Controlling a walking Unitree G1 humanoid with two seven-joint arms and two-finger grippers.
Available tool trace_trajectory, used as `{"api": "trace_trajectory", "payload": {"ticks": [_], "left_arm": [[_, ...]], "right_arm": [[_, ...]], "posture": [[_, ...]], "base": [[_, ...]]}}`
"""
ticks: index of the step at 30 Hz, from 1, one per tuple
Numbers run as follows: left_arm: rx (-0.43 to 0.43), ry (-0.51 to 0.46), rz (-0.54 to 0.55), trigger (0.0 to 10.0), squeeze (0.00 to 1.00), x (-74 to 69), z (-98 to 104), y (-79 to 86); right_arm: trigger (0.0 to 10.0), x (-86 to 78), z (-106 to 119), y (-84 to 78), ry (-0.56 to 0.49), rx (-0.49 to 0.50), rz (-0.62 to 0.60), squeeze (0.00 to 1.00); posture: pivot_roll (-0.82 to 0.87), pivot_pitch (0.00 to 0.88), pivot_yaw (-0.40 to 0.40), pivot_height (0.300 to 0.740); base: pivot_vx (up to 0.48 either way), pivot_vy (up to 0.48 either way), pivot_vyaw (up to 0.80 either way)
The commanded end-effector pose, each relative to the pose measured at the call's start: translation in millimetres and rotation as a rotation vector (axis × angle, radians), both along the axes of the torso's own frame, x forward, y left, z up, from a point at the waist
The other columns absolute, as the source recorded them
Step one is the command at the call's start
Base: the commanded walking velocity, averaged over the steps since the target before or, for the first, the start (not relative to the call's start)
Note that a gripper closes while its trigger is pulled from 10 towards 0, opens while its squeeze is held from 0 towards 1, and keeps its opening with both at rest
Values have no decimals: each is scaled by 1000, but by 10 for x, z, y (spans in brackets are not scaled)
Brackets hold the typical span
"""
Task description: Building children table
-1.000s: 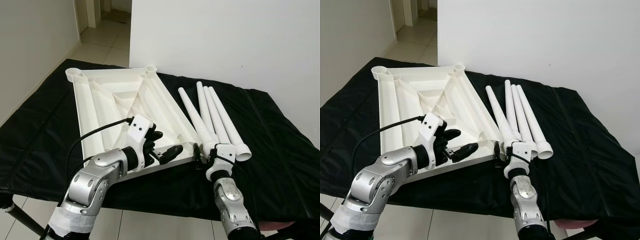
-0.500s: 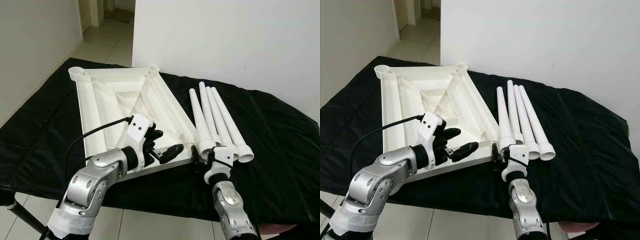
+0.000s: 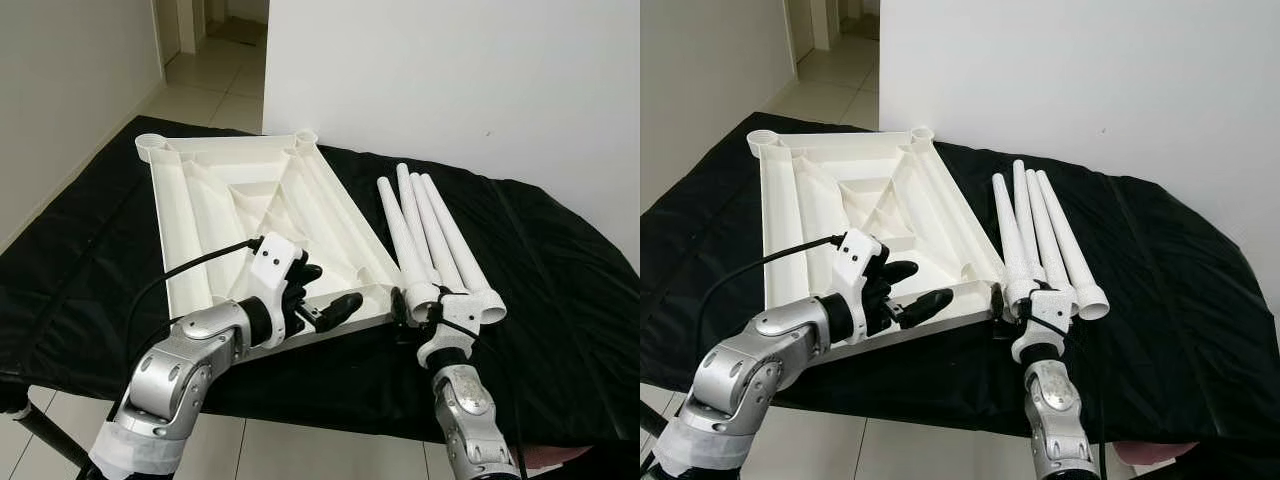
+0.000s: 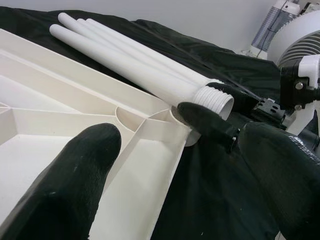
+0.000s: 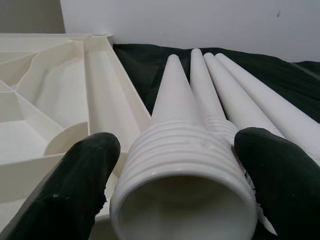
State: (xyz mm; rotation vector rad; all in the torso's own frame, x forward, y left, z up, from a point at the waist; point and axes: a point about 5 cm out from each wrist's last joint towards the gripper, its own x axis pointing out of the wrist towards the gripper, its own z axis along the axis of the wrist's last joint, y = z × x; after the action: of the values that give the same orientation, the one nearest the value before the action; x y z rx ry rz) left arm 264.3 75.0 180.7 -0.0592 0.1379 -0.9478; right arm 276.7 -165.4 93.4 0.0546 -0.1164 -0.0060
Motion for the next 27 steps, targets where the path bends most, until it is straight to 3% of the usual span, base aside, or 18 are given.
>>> {"api": "trace_trajectory", "payload": {"ticks": [1, 8, 9, 10, 11, 27], "left_arm": [[-2, -11, 9, 10000, 0, -14, 25, -11], [0, -18, 12, 10000, 0, -8, 31, -4], [2, -20, 13, 10000, 0, -9, 32, 0], [3, -22, 14, 10000, 0, -10, 33, 2], [3, -23, 15, 10000, 0, -11, 34, 3], [5, -47, 25, 10000, 0, 19, 70, 24]], "right_arm": [[10000, 18, 25, -29, -1, 10, -16, 0], [10000, 36, 22, -14, 13, 18, -23, 0], [4863, 31, 16, -9, 17, 21, -24, 0], [2784, 25, 9, -8, 22, 22, -25, 0], [0, 20, 6, -8, 23, 22, -25, 0], [0, -5, -185, -73, 148, 59, -83, 0]], "posture": [[25, 0, -126, 740], [25, 0, -126, 740], [28, 0, -129, 740], [29, 0, -130, 740], [29, 0, -130, 740], [33, 0, -125, 740]], "base": [[0, 0, 0], [0, 0, 0], [0, 0, 0], [0, 0, 0], [0, 0, 0], [0, 0, 0]]}}
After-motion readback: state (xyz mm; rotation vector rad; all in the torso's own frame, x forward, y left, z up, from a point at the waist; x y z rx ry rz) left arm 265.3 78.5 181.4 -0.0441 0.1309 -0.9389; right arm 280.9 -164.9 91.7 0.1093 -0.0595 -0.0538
